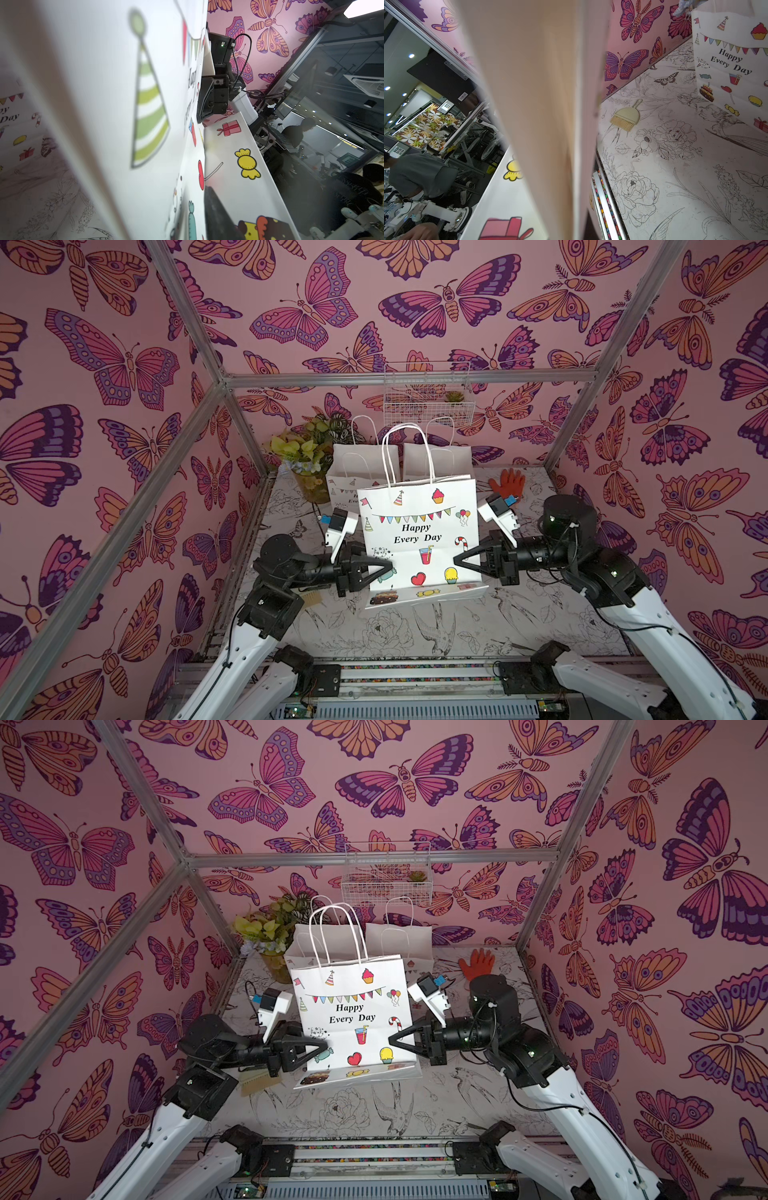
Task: Put away the paper bag
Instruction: Press the paper bag.
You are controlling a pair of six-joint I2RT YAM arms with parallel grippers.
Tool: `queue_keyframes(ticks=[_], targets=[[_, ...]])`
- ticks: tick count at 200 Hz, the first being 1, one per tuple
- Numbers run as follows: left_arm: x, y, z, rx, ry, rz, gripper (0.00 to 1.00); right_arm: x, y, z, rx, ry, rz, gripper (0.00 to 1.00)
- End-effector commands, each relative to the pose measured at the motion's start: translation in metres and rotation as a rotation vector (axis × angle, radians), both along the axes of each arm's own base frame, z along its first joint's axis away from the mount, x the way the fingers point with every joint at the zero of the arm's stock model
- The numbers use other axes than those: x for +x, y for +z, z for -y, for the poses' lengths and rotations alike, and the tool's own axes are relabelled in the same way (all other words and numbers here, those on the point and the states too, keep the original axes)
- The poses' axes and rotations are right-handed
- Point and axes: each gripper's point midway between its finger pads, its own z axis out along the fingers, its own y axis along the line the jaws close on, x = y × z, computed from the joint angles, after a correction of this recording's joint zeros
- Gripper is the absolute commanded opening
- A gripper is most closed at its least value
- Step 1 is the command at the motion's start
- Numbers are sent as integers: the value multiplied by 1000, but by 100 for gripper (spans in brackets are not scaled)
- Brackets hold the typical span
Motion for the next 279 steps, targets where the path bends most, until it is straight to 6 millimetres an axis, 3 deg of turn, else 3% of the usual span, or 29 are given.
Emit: queue_keyframes(ticks=[1, 18, 34, 77, 123, 165, 209, 279], targets=[[-9, 8, -2, -17, -18, 49, 74, -2, 15, 6, 19, -23, 54, 0], [-18, 13, -5, -39, -43, 80, 90, 1, 18, 7, 28, -29, 55, 0], [-28, 19, -7, -61, -76, 111, 100, 4, 20, 7, 37, -25, 52, 0], [-46, 21, -10, -69, -138, 149, 100, 12, 32, 12, 76, -19, 42, 0], [-45, 11, -7, -51, -167, 126, 100, 14, 49, 13, 149, 24, 24, 0], [-34, 9, -5, -52, -130, 112, 100, 19, 42, 13, 138, 10, -2, 0], [-10, 5, 1, -48, -64, 66, 84, 18, 29, 13, 127, 6, -23, 0], [-7, 10, 1, -60, -35, 70, 34, 15, 23, 13, 129, 19, -26, 0]])
